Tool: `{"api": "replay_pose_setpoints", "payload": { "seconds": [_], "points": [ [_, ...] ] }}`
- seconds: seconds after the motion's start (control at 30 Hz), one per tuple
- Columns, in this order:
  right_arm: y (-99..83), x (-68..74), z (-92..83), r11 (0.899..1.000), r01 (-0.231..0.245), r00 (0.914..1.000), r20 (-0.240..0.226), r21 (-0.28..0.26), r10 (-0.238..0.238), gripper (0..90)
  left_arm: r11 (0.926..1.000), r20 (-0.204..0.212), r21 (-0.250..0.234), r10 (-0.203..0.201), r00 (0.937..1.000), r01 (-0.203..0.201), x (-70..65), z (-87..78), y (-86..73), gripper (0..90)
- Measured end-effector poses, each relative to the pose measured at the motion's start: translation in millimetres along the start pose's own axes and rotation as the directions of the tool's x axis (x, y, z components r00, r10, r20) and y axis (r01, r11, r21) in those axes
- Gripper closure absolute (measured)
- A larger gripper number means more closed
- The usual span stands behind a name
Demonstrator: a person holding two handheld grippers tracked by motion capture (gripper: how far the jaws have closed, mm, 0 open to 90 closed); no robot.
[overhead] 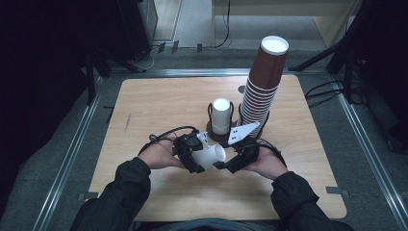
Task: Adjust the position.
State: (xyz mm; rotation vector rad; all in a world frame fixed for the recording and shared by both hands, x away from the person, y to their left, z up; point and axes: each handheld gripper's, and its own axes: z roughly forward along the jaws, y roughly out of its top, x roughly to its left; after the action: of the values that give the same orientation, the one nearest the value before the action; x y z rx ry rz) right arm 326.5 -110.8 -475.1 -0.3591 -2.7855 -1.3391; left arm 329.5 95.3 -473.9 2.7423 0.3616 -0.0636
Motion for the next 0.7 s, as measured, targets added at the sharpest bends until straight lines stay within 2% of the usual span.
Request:
{"api": "replay_pose_setpoints", "payload": {
  "seconds": [0.1, 0.27, 0.4, 0.47, 0.5, 0.53, 0.6, 0.63, 0.7],
  "points": [
    [0.9, 1.8, 2.5, 1.0, 0.002, 1.0, -0.009, 0.005, -0.002, 24.0, 0.9999, 0.003, 0.011, 0.01, 0.9999, -0.01, -2.0, 2.4, 1.5, 26.3],
    [1.9, 3.0, 5.8, 1.0, 0.03, 0.9995, -0.013, 0.009, -0.03, 26.2, 0.9998, 0.009, 0.012, 0.016, 0.9998, -0.016, -3.5, 4.2, 2.7, 26.3],
    [2.1, 4.7, 7.0, 0.999, 0.034, 0.999, -0.029, 0.022, -0.034, 32.5, 0.9997, 0.005, 0.015, 0.018, 0.9998, -0.018, -4.2, 5.4, 2.7, 26.3],
    [3.0, 4.9, 7.0, 0.998, 0.054, 0.9982, -0.026, 0.024, -0.053, 33.0, 0.9996, 0.004, 0.014, 0.023, 0.9997, -0.023, -4.3, 5.7, 2.4, 26.3],
    [3.4, 5.7, 6.6, 0.998, 0.045, 0.9985, -0.031, 0.033, -0.044, 33.5, 0.9994, 0.007, 0.017, 0.029, 0.9995, -0.029, -4.3, 5.6, 2.0, 26.3],
    [3.8, 5.3, 6.6, 0.998, 0.058, 0.9978, -0.032, 0.026, -0.057, 33.8, 0.9996, 0.02, 0.015, 0.025, 0.9995, -0.026, -4.4, 5.5, 1.7, 26.3],
    [4.4, 6.2, 6.3, 0.998, 0.055, 0.9971, -0.053, 0.024, -0.054, 34.1, 0.9995, 0.022, 0.009, 0.032, 0.9993, -0.032, -4.8, 4.6, 0.5, 25.3],
    [4.7, 5.8, 5.9, 0.997, 0.071, 0.9965, -0.045, 0.015, -0.071, 34.1, 0.9996, 0.024, 0.004, 0.029, 0.9993, -0.029, -5.1, 4.0, -0.3, 24.7],
    [4.8, 6.7, 5.3, 0.998, 0.058, 0.9969, -0.054, 0.017, -0.057, 34.0, 0.9998, 0.03, -0.005, 0.022, 0.9993, -0.022, -4.9, 2.2, -1.9, 23.0]
  ]
}}
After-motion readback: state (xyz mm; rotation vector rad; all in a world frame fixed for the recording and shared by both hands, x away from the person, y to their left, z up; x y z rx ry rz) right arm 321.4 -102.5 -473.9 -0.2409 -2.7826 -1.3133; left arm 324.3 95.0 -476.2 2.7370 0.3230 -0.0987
